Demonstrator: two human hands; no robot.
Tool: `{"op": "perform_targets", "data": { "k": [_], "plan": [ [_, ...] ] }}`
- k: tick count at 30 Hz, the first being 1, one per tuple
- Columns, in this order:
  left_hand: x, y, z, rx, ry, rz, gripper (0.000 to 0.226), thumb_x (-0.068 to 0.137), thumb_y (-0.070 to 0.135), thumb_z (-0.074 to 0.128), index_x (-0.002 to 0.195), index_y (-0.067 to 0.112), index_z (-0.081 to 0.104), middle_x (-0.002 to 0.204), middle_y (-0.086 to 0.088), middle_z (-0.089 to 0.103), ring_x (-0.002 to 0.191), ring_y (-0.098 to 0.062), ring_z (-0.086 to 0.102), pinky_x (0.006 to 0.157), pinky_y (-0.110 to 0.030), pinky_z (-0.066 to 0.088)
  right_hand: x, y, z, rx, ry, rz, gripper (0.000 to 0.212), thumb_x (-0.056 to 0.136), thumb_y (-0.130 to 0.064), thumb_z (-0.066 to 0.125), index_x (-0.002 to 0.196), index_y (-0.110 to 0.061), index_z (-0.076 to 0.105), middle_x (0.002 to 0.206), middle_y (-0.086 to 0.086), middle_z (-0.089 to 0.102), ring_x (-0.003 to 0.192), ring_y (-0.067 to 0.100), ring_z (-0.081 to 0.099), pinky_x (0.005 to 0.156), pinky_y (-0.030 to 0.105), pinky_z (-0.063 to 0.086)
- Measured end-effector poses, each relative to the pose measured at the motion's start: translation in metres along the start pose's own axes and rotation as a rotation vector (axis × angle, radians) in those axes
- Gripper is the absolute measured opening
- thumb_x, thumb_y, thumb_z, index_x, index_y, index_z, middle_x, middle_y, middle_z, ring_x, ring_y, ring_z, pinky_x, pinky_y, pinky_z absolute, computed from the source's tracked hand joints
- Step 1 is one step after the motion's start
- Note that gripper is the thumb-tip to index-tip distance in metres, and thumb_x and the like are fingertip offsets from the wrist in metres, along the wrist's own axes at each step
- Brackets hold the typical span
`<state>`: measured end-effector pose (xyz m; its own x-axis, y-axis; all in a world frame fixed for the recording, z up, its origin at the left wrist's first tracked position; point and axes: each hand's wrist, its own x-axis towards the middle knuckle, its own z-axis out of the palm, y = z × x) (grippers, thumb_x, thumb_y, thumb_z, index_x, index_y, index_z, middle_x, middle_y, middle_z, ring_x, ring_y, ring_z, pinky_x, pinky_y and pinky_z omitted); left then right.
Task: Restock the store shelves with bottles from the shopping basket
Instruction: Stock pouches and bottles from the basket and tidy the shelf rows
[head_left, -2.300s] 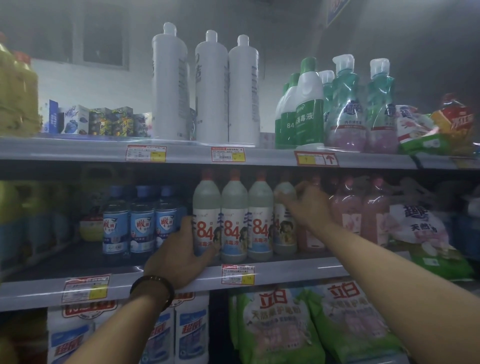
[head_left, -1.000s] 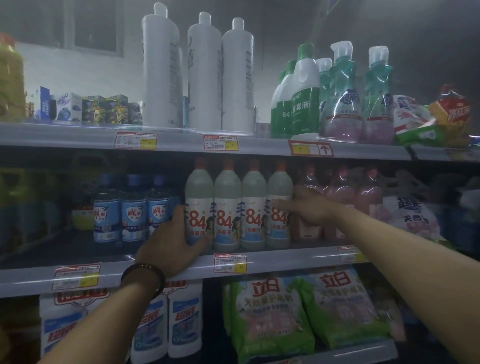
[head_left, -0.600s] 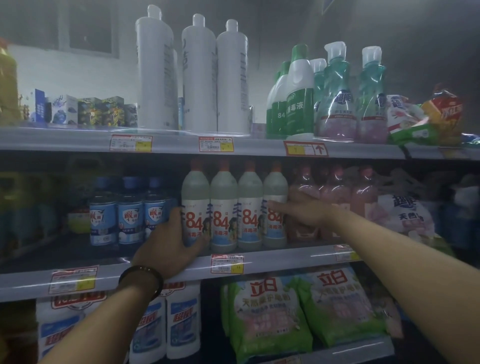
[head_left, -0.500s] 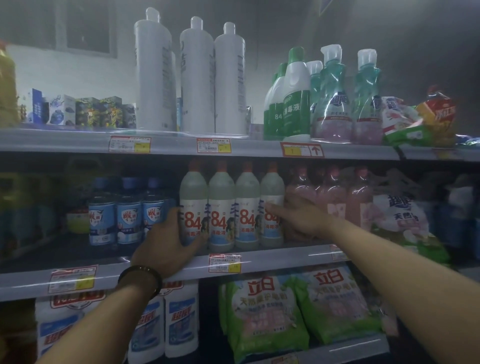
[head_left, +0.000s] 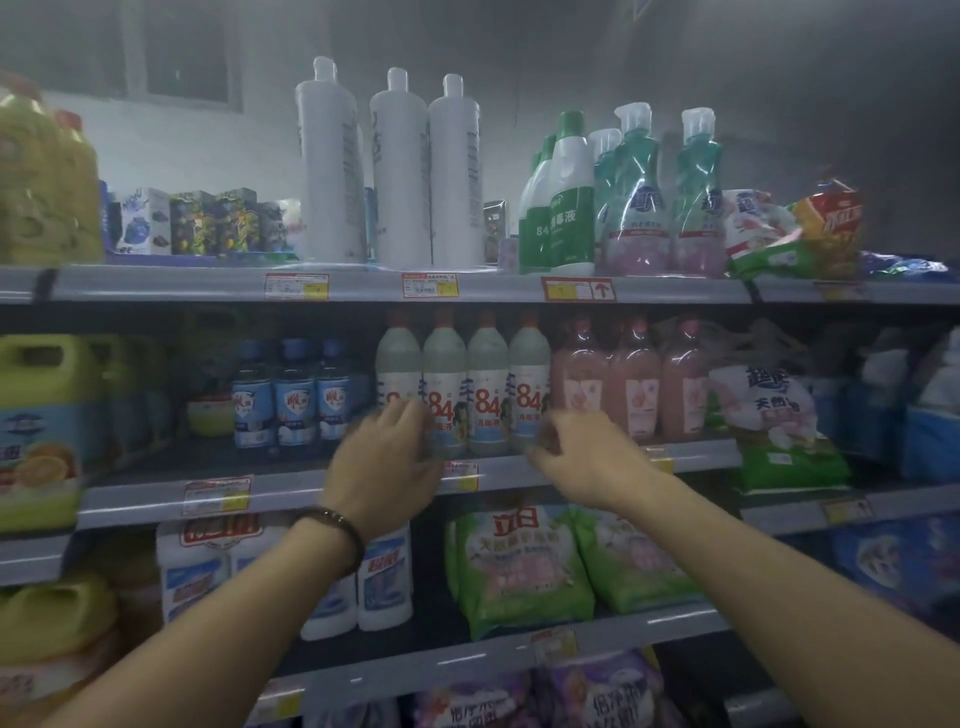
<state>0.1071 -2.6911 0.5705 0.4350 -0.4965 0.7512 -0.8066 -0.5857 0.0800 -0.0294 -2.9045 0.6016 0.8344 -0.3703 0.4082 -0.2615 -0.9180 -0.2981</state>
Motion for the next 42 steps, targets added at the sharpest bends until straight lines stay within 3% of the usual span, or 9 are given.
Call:
{"op": "perform_targets", "data": {
  "k": [5,10,15,18,22,26,31,36,42],
  "plan": [
    [-0.043,0.054,-0.024,0.058,-0.354,0.069,0.023,0.095,0.055,0.057,0.106,0.035,0.06,0.105,0.012,0.066,0.094,-0.016,0.065,0.079,-0.038,0.058,-0.044,-0.013,0.019,0.029,-0.055,-0.015,0.036,0.099,-0.05,0.066,0.124,-0.023,0.065,0.12,0.002,0.066,0.102,0.023,0.068,0.091,0.048,0.062],
    [-0.044,0.061,-0.016,0.114,-0.49,0.025,0.025,0.098,0.057,0.057,0.107,0.035,0.064,0.106,0.008,0.066,0.09,-0.017,0.063,0.07,-0.034,0.052,-0.053,-0.011,0.037,-0.018,-0.085,-0.076,0.04,0.1,-0.054,0.064,0.13,-0.027,0.062,0.127,0.0,0.062,0.111,0.021,0.063,0.096,0.047,0.059],
    [-0.003,0.051,0.003,0.077,-0.494,0.018,0.016,0.102,0.049,0.057,0.109,0.036,0.063,0.1,0.011,0.063,0.086,-0.012,0.063,0.063,-0.026,0.046,-0.021,0.003,0.044,-0.04,-0.045,-0.114,0.044,0.102,-0.053,0.059,0.139,-0.03,0.058,0.135,-0.002,0.058,0.127,0.021,0.054,0.107,0.045,0.052],
    [0.039,0.051,0.002,0.047,-0.489,0.046,0.017,0.103,0.045,0.051,0.111,0.034,0.06,0.102,0.009,0.065,0.087,-0.017,0.067,0.069,-0.033,0.057,0.012,0.005,0.027,-0.018,-0.067,-0.13,0.044,0.102,-0.057,0.057,0.141,-0.037,0.058,0.136,-0.006,0.057,0.127,0.02,0.055,0.106,0.043,0.053],
    [0.106,0.057,-0.029,0.015,-0.545,0.088,0.015,0.1,0.044,0.053,0.109,0.033,0.055,0.107,0.003,0.067,0.092,-0.025,0.069,0.07,-0.033,0.05,0.057,-0.012,-0.033,0.015,-0.13,-0.089,0.036,0.092,-0.051,0.057,0.121,-0.032,0.062,0.118,-0.006,0.061,0.11,0.021,0.062,0.093,0.046,0.058],
    [0.178,0.057,-0.08,-0.063,-0.544,0.086,0.026,0.094,0.043,0.052,0.116,0.028,0.052,0.111,0.0,0.066,0.104,-0.031,0.069,0.081,-0.039,0.058,0.09,-0.038,-0.11,0.057,-0.106,-0.044,0.041,0.081,-0.055,0.04,0.107,-0.029,0.058,0.107,-0.006,0.066,0.103,0.023,0.067,0.085,0.045,0.057],
    [0.251,0.061,-0.124,-0.288,-0.505,0.082,0.02,0.09,0.045,0.041,0.102,0.032,0.051,0.098,0.007,0.065,0.093,-0.025,0.066,0.079,-0.046,0.059,0.125,-0.063,-0.189,0.199,0.053,0.073,0.027,0.094,-0.058,0.056,0.11,-0.038,0.065,0.103,-0.019,0.068,0.097,0.0,0.064,0.084,0.033,0.058],
    [0.283,0.068,-0.126,-0.455,-0.455,0.02,0.013,0.093,0.041,0.053,0.104,0.036,0.055,0.105,0.016,0.062,0.102,-0.012,0.061,0.09,-0.041,0.057,0.144,-0.062,-0.204,0.17,0.273,0.215,0.022,0.097,-0.05,0.07,0.114,-0.037,0.065,0.107,-0.018,0.067,0.098,0.004,0.064,0.081,0.025,0.053],
    [0.295,0.091,-0.097,-0.543,-0.385,-0.055,0.04,0.102,0.035,0.058,0.138,0.047,0.045,0.132,0.015,0.054,0.124,-0.008,0.053,0.107,-0.032,0.051,0.17,-0.034,-0.207,0.277,0.466,0.311,0.033,0.093,-0.038,0.08,0.119,-0.037,0.059,0.109,-0.015,0.065,0.091,0.002,0.064,0.067,0.01,0.044]
  ]
}}
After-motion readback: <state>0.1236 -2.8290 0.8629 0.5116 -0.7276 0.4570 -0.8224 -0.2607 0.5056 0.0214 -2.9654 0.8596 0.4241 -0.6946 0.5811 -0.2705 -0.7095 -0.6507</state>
